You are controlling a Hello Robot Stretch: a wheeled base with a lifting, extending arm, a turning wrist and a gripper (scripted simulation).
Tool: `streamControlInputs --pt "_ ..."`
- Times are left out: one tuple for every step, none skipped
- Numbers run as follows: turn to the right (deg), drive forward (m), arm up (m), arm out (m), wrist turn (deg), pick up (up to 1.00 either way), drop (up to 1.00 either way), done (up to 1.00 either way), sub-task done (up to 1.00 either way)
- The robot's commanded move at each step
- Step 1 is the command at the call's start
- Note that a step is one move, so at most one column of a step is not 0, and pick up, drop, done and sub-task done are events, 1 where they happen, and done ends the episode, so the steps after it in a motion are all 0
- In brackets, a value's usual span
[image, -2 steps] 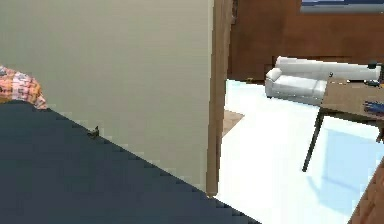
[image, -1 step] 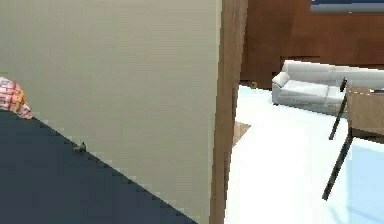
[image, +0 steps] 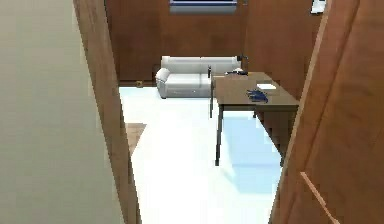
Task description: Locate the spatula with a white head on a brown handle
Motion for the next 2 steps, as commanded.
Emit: streamControlInputs --pt "0.0 0.75 0.0 0.0 0.0 0.0 0.0 0.0 0.0" --pt "-18.0 0.0 0.0 0.0 0.0 0.0 0.0 0.0 0.0"
